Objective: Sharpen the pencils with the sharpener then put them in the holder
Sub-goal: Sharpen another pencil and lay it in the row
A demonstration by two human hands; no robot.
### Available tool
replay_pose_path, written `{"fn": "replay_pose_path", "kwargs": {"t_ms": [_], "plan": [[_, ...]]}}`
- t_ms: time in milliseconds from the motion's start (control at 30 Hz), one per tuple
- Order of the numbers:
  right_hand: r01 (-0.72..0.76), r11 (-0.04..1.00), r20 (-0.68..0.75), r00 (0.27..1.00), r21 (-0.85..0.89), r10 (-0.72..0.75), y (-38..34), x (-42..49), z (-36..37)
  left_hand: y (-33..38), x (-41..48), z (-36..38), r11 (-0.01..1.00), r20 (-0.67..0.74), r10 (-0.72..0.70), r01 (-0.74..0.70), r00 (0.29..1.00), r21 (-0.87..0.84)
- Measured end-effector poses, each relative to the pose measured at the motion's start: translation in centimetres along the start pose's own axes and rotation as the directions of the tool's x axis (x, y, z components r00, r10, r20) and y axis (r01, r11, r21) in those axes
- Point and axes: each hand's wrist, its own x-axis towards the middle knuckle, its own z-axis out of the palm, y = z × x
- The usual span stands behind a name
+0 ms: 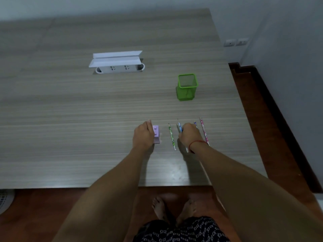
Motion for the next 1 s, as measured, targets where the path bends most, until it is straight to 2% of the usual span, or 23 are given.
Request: {"fn": "replay_pose_path", "kwargs": {"t_ms": [267, 400, 533, 667, 800, 900, 1000], "plan": [[-0.020, 0.999, 0.028, 0.999, -0.033, 0.021, 0.3, 0.1, 1.8, 0.2, -0.1, -0.3, 1.000, 0.046, -0.016, 0.017, 0.999, -0.013], [-0.032, 0.999, 0.001, 0.999, -0.025, 0.032, 0.1, 0.4, 2.1, 0.4, -0.2, -0.5, 0.997, 0.081, -0.080, 0.081, 0.994, -0.007], [-0.032, 0.999, -0.026, 0.999, -0.030, 0.031, 0.1, 0.1, 2.3, 0.2, -0.2, -0.4, 0.998, 0.087, -0.068, 0.069, 0.994, -0.008], [-0.060, 0.997, -0.122, 0.991, -0.040, 0.055, 0.8, -0.1, 0.7, 0.2, -0.3, -0.5, 0.997, 0.094, -0.073, 0.076, 0.993, -0.022], [-0.156, 0.973, -0.223, 0.968, -0.167, 0.117, 2.9, 0.2, -1.6, 0.3, -0.3, -0.6, 0.997, 0.095, -0.074, 0.075, 0.993, -0.013], [-0.226, 0.957, -0.166, 0.966, -0.181, 0.197, 3.8, 0.3, -1.4, 0.3, -0.2, -0.5, 0.997, 0.080, -0.071, 0.072, 0.994, -0.009], [-0.180, 0.963, -0.136, 0.979, -0.200, 0.155, 3.5, 0.0, -0.7, 0.4, -0.2, -0.4, 0.997, 0.064, -0.068, 0.069, 0.996, -0.016]]}}
